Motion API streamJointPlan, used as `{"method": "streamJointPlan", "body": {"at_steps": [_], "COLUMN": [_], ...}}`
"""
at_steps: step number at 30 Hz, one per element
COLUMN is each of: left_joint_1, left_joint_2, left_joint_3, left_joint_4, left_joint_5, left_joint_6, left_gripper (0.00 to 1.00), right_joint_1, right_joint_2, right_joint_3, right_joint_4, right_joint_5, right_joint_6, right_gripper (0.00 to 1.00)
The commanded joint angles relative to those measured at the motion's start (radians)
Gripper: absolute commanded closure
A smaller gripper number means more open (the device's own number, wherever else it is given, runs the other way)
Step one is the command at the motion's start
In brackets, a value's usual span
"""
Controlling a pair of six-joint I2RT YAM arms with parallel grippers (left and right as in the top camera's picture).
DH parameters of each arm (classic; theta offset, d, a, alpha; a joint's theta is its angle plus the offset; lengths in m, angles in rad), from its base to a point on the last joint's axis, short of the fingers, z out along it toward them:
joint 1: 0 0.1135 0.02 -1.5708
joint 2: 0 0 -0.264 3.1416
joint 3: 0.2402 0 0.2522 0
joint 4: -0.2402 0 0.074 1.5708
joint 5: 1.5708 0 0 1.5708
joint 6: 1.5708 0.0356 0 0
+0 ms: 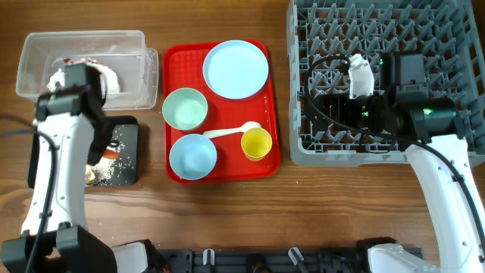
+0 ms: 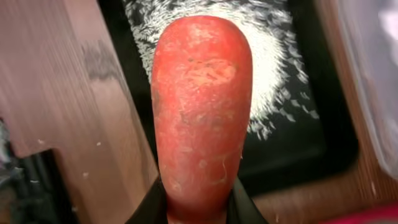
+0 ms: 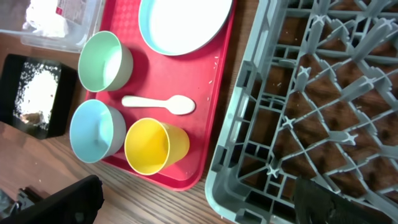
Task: Sort waste into correct bins and load items into the dishwasher rack
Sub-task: 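Carry the carrot with the left gripper onto the black tray, then reach the right gripper to the mint bowl and grasp its rim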
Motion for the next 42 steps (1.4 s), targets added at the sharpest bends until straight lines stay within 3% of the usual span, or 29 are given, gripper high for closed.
{"method": "streamJointPlan", "body": {"at_steps": [1, 4, 7, 9, 13, 15, 18, 20, 23, 24, 28, 31, 33, 35, 38, 40, 42], "left_joint_1": [0.099, 0.129, 0.128, 0.128, 0.128, 0.128, 0.128, 0.128, 0.128, 0.128, 0.128, 0.124, 0.124, 0.124, 0.124, 0.124, 0.124], "left_joint_2": [-0.007, 0.004, 0.017, 0.024, 0.025, 0.025, 0.016, -0.056, -0.187, -0.259, -0.475, -0.532, -0.526, -0.489, -0.409, -0.364, -0.315], "left_joint_3": [-0.182, -0.322, -0.364, -0.364, -0.364, -0.364, -0.358, -0.282, -0.178, -0.150, -0.142, -0.142, -0.142, -0.142, -0.142, -0.142, -0.142], "left_joint_4": [0.197, 0.440, 0.546, 0.560, 0.562, 0.562, 0.565, 0.498, 0.397, 0.381, 0.377, 0.352, 0.369, 0.392, 0.377, 0.377, 0.377], "left_joint_5": [0.030, 0.047, 0.047, 0.047, 0.047, 0.047, 0.048, 0.151, 0.224, 0.261, 0.283, 0.305, 0.424, 0.621, 0.645, 0.645, 0.645], "left_joint_6": [-0.085, -0.085, -0.085, -0.084, -0.080, -0.080, -0.068, 0.079, 0.173, 0.241, 0.272, 0.273, 0.452, 0.689, 0.713, 0.713, 0.713], "left_gripper": [0.96, 0.94, 0.91, 0.79, 0.40, 0.35, 0.34, 0.30, 0.15, 0.00, 0.00, 0.00, 0.00, 0.00, 0.00, 0.00, 0.00], "right_joint_1": [0.003, 0.003, 0.003, 0.003, 0.003, 0.003, 0.004, 0.005, 0.030, 0.072, 0.305, 0.443, 0.506, 0.534, 0.553, 0.554, 0.552], "right_joint_2": [0.011, 0.011, 0.011, 0.011, 0.011, 0.011, 0.010, 0.010, 0.010, 0.010, 0.081, 0.224, 0.380, 0.520, 0.751, 0.816, 0.861], "right_joint_3": [-0.002, -0.002, -0.002, -0.002, -0.002, -0.002, 0.002, 0.052, 0.114, 0.122, 0.122, 0.122, 0.148, 0.243, 0.512, 0.579, 0.579], "right_joint_4": [0.007, 0.003, 0.003, 0.004, 0.014, 0.020, 0.036, 0.024, 0.051, 0.111, 0.415, 0.585, 0.693, 0.687, 0.454, 0.363, 0.297], "right_joint_5": [0.002, 0.002, 0.002, 0.002, 0.002, 0.002, -0.069, -0.198, -0.250, -0.248, -0.052, 0.091, 0.103, 0.104, 0.104, 0.105, 0.114], "right_joint_6": [0.013, 0.022, 0.036, 0.036, 0.035, 0.035, -0.013, -0.080, -0.066, -0.041, 0.129, 0.230, 0.288, 0.297, 0.287, 0.283, 0.371], "right_gripper": [0.00, 0.00, 0.00, 0.00, 0.00, 0.00, 0.02, 0.02, 0.02, 0.01, 0.01, 0.01, 0.00, 0.00, 0.01, 0.00, 0.00]}}
